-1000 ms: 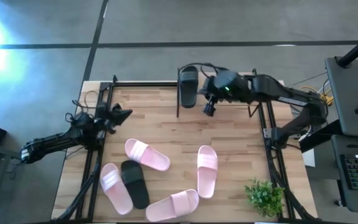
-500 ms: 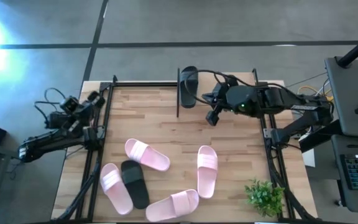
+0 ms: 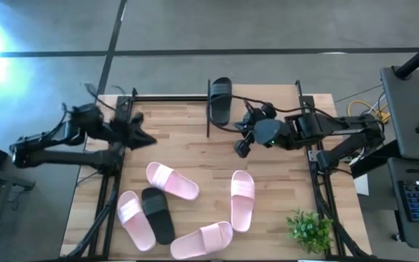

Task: Pick and place slides into the shelf
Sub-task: Put the black slide on the shelf

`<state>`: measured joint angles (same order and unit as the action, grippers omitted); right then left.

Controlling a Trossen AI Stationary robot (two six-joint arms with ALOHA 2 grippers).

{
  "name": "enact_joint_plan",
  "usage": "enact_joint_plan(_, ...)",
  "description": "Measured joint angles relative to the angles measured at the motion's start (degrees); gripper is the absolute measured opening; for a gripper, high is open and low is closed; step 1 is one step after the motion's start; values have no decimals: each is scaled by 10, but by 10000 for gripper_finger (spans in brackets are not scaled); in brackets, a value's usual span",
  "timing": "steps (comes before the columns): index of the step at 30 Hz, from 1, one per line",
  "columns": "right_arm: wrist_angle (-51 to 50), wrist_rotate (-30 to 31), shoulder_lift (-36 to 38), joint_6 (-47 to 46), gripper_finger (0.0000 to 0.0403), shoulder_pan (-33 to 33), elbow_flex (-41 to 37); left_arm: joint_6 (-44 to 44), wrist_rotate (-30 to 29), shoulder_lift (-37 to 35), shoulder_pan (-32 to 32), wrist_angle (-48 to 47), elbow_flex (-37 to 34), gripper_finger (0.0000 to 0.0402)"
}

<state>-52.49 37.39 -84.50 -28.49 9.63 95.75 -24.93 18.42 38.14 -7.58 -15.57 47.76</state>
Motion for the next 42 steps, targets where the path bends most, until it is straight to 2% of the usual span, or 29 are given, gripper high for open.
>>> enact_joint_plan(4, -34, 20, -1, -37, 13, 12, -2, 13, -96, 40, 110, -42, 29, 0)
enact_joint_plan(8, -66, 23, -7, -74, 13, 24, -2, 10, -276, 88, 249, -124, 65, 0)
enact_joint_plan(13, -96, 27, -17, -80, 13, 39, -2, -65, -533, 168, 423, -251, 136, 0)
enact_joint_plan(15, -105, 31, -19, -73, 13, 41, -2, -88, -601, 207, 471, -284, 164, 0)
enact_joint_plan(17, -117, 30, -20, -61, 13, 40, -2, -111, -638, 243, 498, -304, 187, 0)
enact_joint_plan(20, -140, 27, -19, -43, 13, 40, -2, -151, -645, 302, 517, -325, 213, 0)
enact_joint_plan(24, -204, -11, -18, -41, 13, 43, -2, -229, -627, 384, 531, -397, 256, 0)
enact_joint_plan(29, -279, -17, -18, -45, 13, 64, -4, -377, -527, 503, 540, -620, 350, 0)
enact_joint_plan(33, -303, -11, -18, -44, 13, 75, -5, -426, -433, 597, 555, -749, 435, 0)
enact_joint_plan(35, -309, -9, -18, -44, 13, 76, -6, -421, -399, 628, 559, -735, 462, 0)
enact_joint_plan(38, -314, -8, -18, -33, 13, 76, -10, -465, -368, 662, 565, -733, 496, 0)
enact_joint_plan(42, -314, -8, -18, -12, 13, 76, -18, -537, -359, 689, 585, -726, 522, 2)
